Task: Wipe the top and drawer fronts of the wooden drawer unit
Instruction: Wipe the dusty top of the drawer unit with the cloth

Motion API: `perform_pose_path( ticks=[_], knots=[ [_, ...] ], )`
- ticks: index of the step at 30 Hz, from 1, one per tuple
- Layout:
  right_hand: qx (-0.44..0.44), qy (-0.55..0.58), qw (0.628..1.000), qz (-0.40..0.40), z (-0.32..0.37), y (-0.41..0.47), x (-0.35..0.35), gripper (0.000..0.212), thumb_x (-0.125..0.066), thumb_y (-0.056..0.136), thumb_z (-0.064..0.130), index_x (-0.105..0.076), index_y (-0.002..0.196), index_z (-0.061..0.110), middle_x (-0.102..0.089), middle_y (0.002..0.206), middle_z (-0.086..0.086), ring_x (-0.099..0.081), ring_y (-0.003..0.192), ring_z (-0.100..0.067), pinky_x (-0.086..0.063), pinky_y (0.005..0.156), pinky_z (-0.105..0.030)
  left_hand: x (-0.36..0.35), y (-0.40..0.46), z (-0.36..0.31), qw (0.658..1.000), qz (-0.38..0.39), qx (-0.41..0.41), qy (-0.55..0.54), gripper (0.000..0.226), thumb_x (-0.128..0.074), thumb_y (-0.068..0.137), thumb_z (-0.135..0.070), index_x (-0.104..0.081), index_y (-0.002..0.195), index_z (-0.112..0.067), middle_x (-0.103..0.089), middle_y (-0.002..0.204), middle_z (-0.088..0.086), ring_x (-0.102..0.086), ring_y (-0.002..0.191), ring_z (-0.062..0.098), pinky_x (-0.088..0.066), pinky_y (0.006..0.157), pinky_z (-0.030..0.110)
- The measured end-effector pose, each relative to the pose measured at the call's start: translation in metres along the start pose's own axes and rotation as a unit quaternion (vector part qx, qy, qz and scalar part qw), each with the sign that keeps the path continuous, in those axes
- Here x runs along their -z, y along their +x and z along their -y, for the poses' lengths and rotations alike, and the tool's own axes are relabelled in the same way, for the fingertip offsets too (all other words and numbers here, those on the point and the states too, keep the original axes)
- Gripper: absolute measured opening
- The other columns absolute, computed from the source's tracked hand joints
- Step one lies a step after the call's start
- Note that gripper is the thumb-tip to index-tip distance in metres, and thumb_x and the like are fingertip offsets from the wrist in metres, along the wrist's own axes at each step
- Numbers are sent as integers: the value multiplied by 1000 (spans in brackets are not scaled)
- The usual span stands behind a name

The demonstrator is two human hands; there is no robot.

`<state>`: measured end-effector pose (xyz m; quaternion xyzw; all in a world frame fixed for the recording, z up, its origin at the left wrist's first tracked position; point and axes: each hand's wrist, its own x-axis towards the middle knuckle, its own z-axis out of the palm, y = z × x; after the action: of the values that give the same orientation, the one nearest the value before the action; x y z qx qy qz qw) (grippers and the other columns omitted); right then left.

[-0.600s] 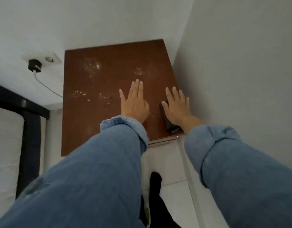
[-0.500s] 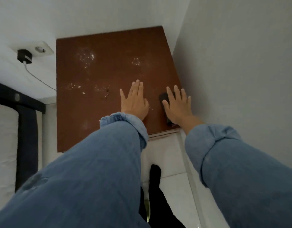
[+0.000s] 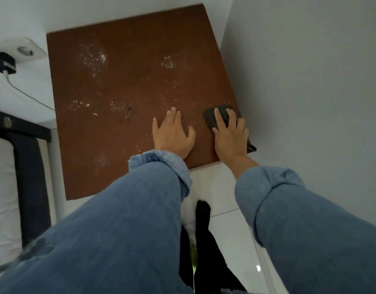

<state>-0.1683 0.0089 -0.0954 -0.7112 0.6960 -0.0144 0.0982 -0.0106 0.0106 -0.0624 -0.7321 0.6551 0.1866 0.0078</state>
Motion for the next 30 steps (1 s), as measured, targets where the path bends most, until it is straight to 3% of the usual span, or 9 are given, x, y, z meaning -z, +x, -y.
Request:
perform_pose_path(
  ticks=[4, 9, 13, 22, 26, 30],
  knots=[
    [-3, 78, 997, 23, 1, 13, 13, 47, -41, 98, 25, -34, 145, 19, -34, 139, -16, -41, 115, -36, -42, 92, -46, 3, 2, 2, 1000, 11, -9, 4, 62, -34, 95, -45, -29, 148, -13, -20, 159, 1, -20, 145, 17, -4, 118, 48],
    [-63, 265, 961, 51, 8, 51, 43, 41, -38, 100, 26, -42, 139, 16, -38, 132, -14, -48, 115, -35, -44, 98, -48, 19, 13, -1, 1000, -23, 4, -5, 51, -33, 98, -36, -37, 142, -11, -39, 148, 5, -34, 136, 21, -13, 117, 45],
    [-54, 338, 939, 38, 21, 100, 62, 39, -35, 100, 26, -42, 138, 20, -39, 131, -12, -50, 111, -35, -51, 89, -52, 26, 35, -2, 999, -46, -2, -19, 52, -31, 99, -32, -29, 147, -13, -29, 154, 3, -19, 144, 17, -8, 119, 44],
    [27, 286, 958, -10, 39, 236, 69, 38, -37, 100, 21, -43, 137, 18, -44, 133, -16, -46, 119, -33, -40, 102, -38, 30, 117, 3, 996, -80, 28, -20, 55, -34, 97, -29, -24, 149, -12, -19, 159, 2, -8, 148, 16, -2, 120, 47],
    [57, 264, 963, -14, 39, 292, 69, 39, -36, 100, 20, -42, 139, 18, -41, 136, -15, -44, 120, -35, -39, 103, -44, 47, 173, -5, 995, -96, 27, -18, 56, -32, 98, -30, -21, 150, -11, -14, 160, 3, -6, 148, 17, -2, 120, 45],
    [93, 210, 973, -37, 40, 337, 62, 39, -34, 100, 17, -43, 137, 18, -42, 140, -9, -39, 120, -34, -35, 101, -38, 67, 224, 2, 998, -35, 58, 5, 60, -25, 100, -37, -18, 151, -7, -11, 160, 8, -12, 147, 21, -5, 120, 43]
  ],
)
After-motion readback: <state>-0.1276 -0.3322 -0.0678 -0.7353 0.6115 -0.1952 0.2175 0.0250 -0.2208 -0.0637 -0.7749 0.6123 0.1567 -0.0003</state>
